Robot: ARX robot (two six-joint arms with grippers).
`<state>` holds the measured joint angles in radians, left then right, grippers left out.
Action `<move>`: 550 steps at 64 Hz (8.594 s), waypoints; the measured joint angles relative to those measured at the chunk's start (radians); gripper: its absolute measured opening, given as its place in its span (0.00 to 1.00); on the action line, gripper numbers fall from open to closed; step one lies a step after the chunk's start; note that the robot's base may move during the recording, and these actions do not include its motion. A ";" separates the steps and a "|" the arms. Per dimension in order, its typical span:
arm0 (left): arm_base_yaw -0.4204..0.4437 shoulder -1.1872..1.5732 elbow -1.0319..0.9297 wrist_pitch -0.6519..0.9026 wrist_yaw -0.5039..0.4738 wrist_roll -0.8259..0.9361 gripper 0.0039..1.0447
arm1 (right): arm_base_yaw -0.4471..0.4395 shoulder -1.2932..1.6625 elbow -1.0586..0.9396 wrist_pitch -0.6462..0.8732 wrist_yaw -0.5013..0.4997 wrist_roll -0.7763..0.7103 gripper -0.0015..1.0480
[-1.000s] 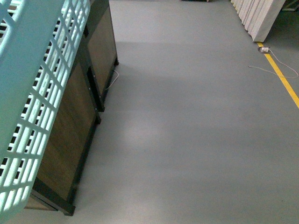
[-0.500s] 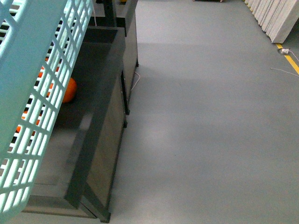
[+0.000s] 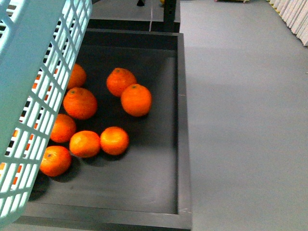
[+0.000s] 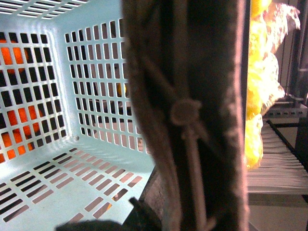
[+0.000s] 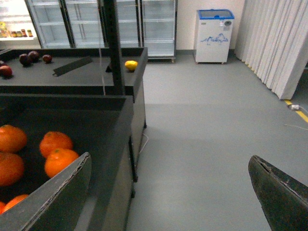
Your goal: Pick lemon and mango into basket
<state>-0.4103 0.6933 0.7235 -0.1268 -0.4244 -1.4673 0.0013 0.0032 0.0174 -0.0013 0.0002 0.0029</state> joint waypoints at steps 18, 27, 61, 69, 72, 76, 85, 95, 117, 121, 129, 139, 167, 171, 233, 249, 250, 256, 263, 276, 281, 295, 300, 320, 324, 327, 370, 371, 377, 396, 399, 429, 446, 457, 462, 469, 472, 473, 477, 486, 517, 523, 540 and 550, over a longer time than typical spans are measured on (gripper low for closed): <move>0.000 0.002 0.000 0.000 0.001 0.000 0.04 | 0.000 0.000 0.000 -0.001 0.000 0.000 0.92; 0.000 0.001 0.000 0.000 0.002 0.000 0.04 | 0.000 0.000 0.000 0.000 0.003 0.000 0.92; 0.000 0.000 0.001 0.000 0.001 0.000 0.04 | 0.000 0.000 0.000 0.000 0.002 0.000 0.92; 0.000 0.000 0.000 0.000 -0.002 0.000 0.04 | 0.000 0.000 0.000 0.000 0.000 0.000 0.92; 0.000 0.000 0.000 0.000 -0.001 0.002 0.04 | 0.000 0.000 0.000 0.000 0.000 0.000 0.92; 0.000 -0.001 0.001 0.000 0.001 0.001 0.04 | 0.000 0.000 0.000 0.000 0.004 0.000 0.92; 0.000 0.001 0.000 -0.001 -0.001 0.000 0.04 | 0.000 0.000 0.000 0.000 0.000 0.000 0.92; 0.000 0.000 0.001 -0.001 -0.002 0.003 0.04 | 0.000 0.000 0.000 0.000 0.002 0.000 0.92; 0.000 0.000 0.001 -0.001 0.003 0.003 0.04 | 0.000 0.001 0.000 0.000 0.000 0.000 0.92; 0.000 0.001 0.000 -0.001 0.003 0.003 0.04 | 0.000 -0.001 0.000 0.000 0.000 0.000 0.92; 0.000 0.001 0.000 -0.001 -0.002 0.004 0.04 | 0.000 0.000 0.000 0.000 -0.001 0.000 0.92; 0.000 0.001 0.001 -0.001 0.003 0.003 0.04 | 0.000 0.000 0.000 0.000 0.001 0.000 0.92; 0.002 0.079 0.127 -0.266 0.053 0.121 0.04 | -0.002 0.000 0.000 0.000 -0.002 0.000 0.92; -0.028 0.185 0.228 -0.427 0.103 0.279 0.04 | -0.002 0.000 0.000 0.000 -0.002 0.000 0.92; -0.397 0.916 0.561 -0.058 0.451 0.505 0.04 | -0.002 0.000 0.000 0.000 0.000 0.000 0.92; -0.399 0.909 0.555 -0.056 0.441 0.505 0.04 | -0.052 0.152 0.079 -0.180 -0.152 0.032 0.92; -0.399 0.909 0.555 -0.056 0.439 0.506 0.04 | -0.063 0.175 0.086 -0.169 -0.164 0.038 0.92; -0.396 0.909 0.555 -0.056 0.438 0.506 0.04 | -0.172 0.304 0.126 -0.044 -0.259 0.056 0.92; -0.397 0.909 0.554 -0.056 0.450 0.507 0.04 | -0.353 0.583 0.180 0.197 -0.335 0.049 0.92; -0.398 0.909 0.554 -0.056 0.447 0.505 0.04 | -0.573 1.536 0.549 0.591 -0.187 0.002 0.92; -0.398 0.909 0.554 -0.056 0.445 0.506 0.04 | -0.591 1.793 0.679 0.545 -0.131 -0.004 0.92; -0.399 0.909 0.554 -0.056 0.451 0.505 0.04 | -0.628 2.171 0.900 0.375 -0.085 0.050 0.92; -0.399 0.909 0.554 -0.056 0.452 0.505 0.04 | -0.638 2.230 0.950 0.358 -0.085 0.085 0.92; -0.397 0.909 0.554 -0.056 0.447 0.506 0.04 | -0.649 2.407 1.093 0.304 -0.039 0.150 0.92; -0.398 0.909 0.554 -0.056 0.451 0.505 0.04 | -0.654 2.416 1.107 0.293 -0.037 0.173 0.92; -0.398 0.909 0.554 -0.056 0.452 0.505 0.04 | -0.659 2.418 1.114 0.293 -0.042 0.191 0.92; -0.398 0.909 0.554 -0.056 0.451 0.505 0.04 | -0.603 2.542 1.236 0.188 -0.015 0.297 0.92; -0.398 0.909 0.554 -0.056 0.451 0.505 0.04 | -0.602 2.543 1.236 0.187 -0.014 0.297 0.92; -0.398 0.909 0.554 -0.056 0.451 0.505 0.04 | -0.599 2.544 1.235 0.183 -0.010 0.291 0.92; -0.398 0.909 0.554 -0.056 0.451 0.505 0.04 | -0.597 2.543 1.195 0.180 0.000 0.217 0.72; -0.398 0.909 0.554 -0.056 0.451 0.505 0.04 | -0.597 2.540 1.188 0.180 -0.002 0.210 0.67; -0.398 0.909 0.554 -0.056 0.450 0.505 0.04 | -0.616 2.260 0.985 0.272 -0.199 0.110 0.59; -0.398 0.909 0.554 -0.056 0.451 0.505 0.04 | -0.621 1.788 0.769 0.314 -0.473 0.053 0.59; -0.398 0.909 0.554 -0.056 0.449 0.506 0.04 | -0.583 1.442 0.673 0.282 -0.670 0.092 0.59; -0.398 0.909 0.554 -0.056 0.451 0.505 0.04 | -0.546 1.334 0.645 0.269 -0.697 0.117 0.59; -0.398 0.909 0.554 -0.056 0.450 0.505 0.04 | -0.394 1.167 0.570 0.265 -0.686 0.168 0.59; -0.398 0.909 0.554 -0.056 0.450 0.506 0.04 | -0.342 1.139 0.555 0.265 -0.668 0.180 0.59; -0.398 0.909 0.554 -0.056 0.450 0.506 0.04 | -0.329 1.133 0.551 0.265 -0.666 0.182 0.59; -0.398 0.909 0.554 -0.056 0.451 0.505 0.04 | -0.256 1.107 0.536 0.274 -0.644 0.199 0.59; -0.398 0.909 0.554 -0.056 0.451 0.505 0.04 | -0.117 1.115 0.529 0.307 -0.562 0.213 0.59; -0.398 0.909 0.553 -0.056 0.453 0.509 0.04 | 0.080 1.232 0.529 0.436 -0.369 0.249 0.92; -0.399 0.909 0.550 -0.056 0.450 0.505 0.04 | 0.060 1.216 0.526 0.454 -0.277 0.246 0.91; -0.396 0.909 0.550 -0.056 0.443 0.509 0.04 | -0.005 0.998 0.383 0.618 -0.001 0.089 0.72; -0.401 0.909 0.550 -0.056 0.461 0.502 0.04 | -0.003 0.933 0.269 0.637 0.000 0.027 0.47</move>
<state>-0.8116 1.6028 1.2732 -0.1833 0.0364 -0.9653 -0.0017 0.9363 0.2863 0.6357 -0.0002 0.0296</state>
